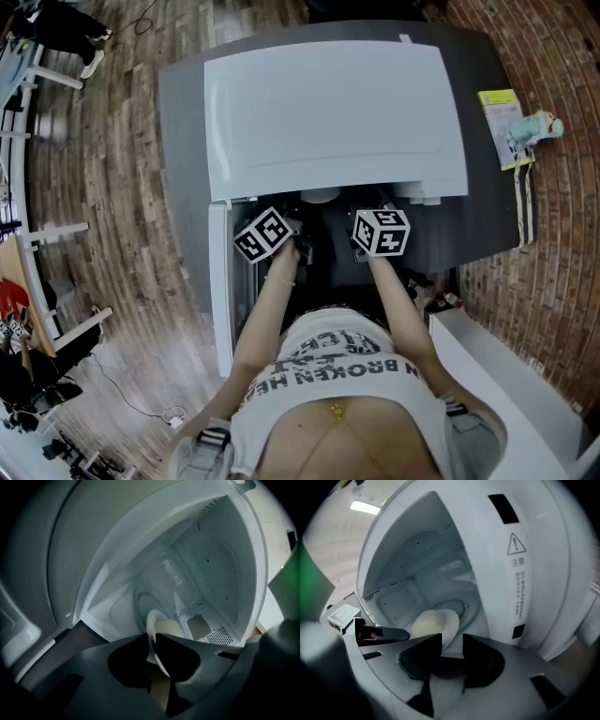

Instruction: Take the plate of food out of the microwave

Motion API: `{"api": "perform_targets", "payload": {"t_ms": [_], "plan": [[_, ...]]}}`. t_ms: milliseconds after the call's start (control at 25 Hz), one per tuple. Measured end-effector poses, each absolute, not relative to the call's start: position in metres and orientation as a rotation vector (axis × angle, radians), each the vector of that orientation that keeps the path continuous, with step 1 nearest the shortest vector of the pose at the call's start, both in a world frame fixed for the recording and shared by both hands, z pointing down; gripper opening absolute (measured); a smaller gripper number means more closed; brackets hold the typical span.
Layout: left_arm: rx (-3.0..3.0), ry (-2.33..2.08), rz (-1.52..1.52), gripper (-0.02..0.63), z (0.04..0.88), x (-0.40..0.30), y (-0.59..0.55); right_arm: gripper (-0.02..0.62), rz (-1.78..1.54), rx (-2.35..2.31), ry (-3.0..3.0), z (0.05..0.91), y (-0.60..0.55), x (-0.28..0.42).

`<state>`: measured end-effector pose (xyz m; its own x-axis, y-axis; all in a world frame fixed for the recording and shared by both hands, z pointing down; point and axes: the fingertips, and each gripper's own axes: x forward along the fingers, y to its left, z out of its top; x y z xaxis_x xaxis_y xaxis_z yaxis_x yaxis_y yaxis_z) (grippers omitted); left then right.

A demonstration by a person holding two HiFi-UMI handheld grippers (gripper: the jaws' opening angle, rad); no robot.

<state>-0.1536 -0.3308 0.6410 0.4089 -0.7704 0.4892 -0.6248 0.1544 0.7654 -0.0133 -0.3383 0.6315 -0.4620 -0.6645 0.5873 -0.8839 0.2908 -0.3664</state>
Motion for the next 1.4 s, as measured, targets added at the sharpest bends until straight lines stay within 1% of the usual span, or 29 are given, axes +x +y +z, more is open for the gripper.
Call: {"api": "perform_targets", "payload": {"t_ms": [200, 600, 720, 800, 840, 1400], "plan": [[1.505, -1.259, -0.171, 0.049, 0.641, -0.149, -0.324, 0.118, 1.08, 1.331, -2.291, 0.634, -0.333, -0.016], [1.488, -1.239, -0.192, 0.046, 0.641, -0.147, -0.32, 0.118, 1.5, 1.301, -2.405, 0.634, -0.344, -0.015], [1.49, -1.249, -0.197, 0.046, 0.64, -0.148, -0.321, 0.092, 1.693, 1.314, -2.387, 0.636, -0.346, -0.012], [1.497, -1.258, -0.197, 0.046, 0.64, -0.149, -0.321, 0.05, 1.76, 1.318, -2.369, 0.639, -0.346, -0.01], [1.501, -1.258, -0.198, 0.046, 0.64, -0.149, -0.321, 0.043, 1.785, 1.318, -2.363, 0.64, -0.346, -0.009], [1.525, -1.25, -0.217, 0.046, 0.635, -0.146, -0.309, 0.037, 1.761, 1.337, -2.348, 0.635, -0.336, -0.006]]}}
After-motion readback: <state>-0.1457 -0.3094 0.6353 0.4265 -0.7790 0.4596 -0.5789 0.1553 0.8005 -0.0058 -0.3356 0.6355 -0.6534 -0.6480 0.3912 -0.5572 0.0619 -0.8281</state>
